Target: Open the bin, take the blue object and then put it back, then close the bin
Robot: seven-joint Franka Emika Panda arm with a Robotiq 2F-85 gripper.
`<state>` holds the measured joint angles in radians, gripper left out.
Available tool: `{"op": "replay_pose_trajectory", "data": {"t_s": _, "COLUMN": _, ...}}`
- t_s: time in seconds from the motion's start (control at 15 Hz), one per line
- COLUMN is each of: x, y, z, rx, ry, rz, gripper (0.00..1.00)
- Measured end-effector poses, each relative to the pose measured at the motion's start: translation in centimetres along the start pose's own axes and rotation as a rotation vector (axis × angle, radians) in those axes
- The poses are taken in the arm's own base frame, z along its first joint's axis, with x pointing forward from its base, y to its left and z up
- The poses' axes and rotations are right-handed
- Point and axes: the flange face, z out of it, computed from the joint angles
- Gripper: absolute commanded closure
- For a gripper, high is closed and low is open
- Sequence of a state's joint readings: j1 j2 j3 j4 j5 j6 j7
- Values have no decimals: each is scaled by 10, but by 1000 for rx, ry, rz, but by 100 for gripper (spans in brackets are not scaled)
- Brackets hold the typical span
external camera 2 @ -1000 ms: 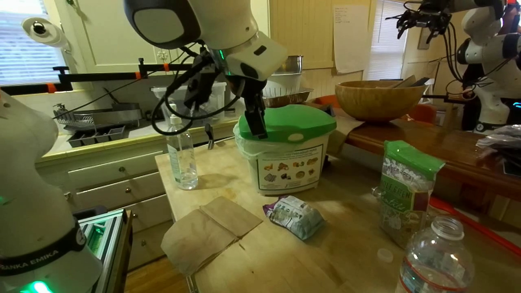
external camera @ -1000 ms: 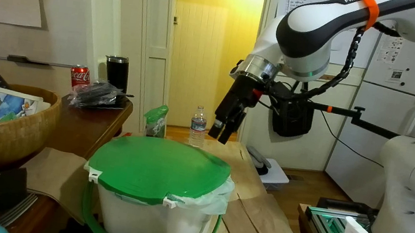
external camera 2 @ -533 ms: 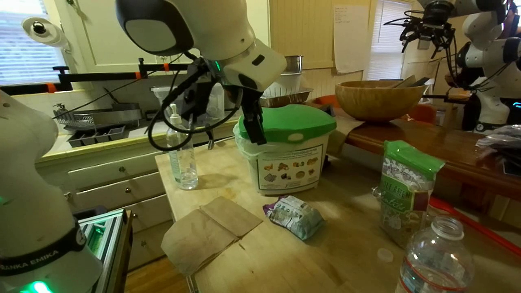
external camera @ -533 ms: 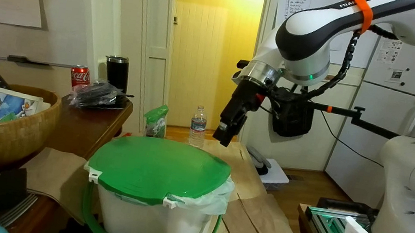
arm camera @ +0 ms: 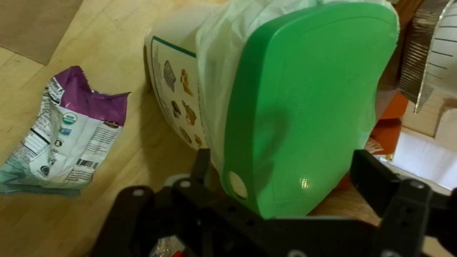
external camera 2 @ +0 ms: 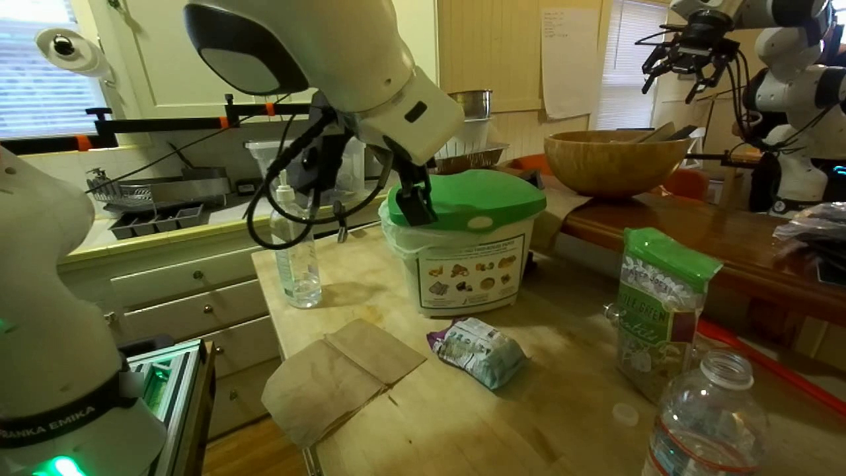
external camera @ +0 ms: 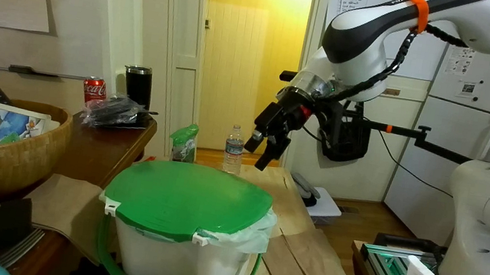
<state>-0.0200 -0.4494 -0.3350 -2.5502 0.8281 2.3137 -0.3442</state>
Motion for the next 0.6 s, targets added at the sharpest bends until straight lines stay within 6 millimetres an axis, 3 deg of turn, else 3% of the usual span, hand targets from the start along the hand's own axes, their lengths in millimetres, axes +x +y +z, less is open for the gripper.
{"op": "replay_pose_trajectory", "data": {"t_s": 0.6, "x": -1, "y": 28, "z": 10, "rx": 144, "ry": -78, "rz": 164, "gripper": 0}}
